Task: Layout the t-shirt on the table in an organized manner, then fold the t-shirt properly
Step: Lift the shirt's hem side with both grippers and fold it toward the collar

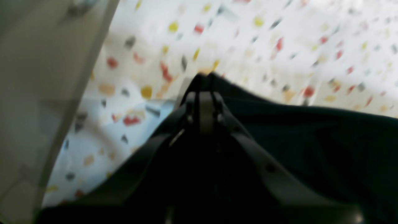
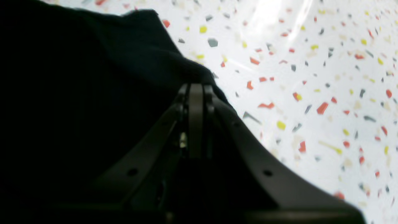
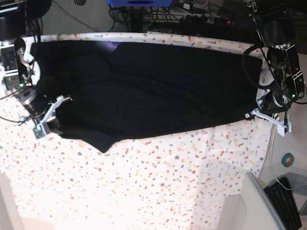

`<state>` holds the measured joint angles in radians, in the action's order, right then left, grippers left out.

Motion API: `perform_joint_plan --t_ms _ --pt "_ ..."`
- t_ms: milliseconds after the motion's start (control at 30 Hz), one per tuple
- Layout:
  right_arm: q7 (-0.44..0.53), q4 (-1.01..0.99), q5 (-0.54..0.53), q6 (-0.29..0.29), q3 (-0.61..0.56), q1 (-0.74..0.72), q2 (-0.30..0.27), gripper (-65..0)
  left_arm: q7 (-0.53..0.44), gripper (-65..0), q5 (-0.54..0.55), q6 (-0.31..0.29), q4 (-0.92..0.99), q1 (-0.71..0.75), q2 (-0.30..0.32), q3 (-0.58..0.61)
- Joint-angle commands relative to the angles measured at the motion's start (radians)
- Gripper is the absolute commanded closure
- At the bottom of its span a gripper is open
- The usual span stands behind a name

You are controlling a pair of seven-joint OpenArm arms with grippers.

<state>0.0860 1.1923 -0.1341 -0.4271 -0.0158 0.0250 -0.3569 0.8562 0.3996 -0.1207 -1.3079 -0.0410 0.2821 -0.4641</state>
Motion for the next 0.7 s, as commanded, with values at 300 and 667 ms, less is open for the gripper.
perform_joint_plan --t_ms 300,667 --pt "-0.176 0.197 -0.017 0.007 0.176 0.118 0.022 0.0 0.036 0.0 0.008 -0.109 -0.048 -0.012 0.016 -0.015" --pt "-0.271 0.335 -0.017 0.007 0.267 0.249 0.094 0.0 0.047 0.0 0.008 -0.158 -0.057 0.031 0.018 -0.083"
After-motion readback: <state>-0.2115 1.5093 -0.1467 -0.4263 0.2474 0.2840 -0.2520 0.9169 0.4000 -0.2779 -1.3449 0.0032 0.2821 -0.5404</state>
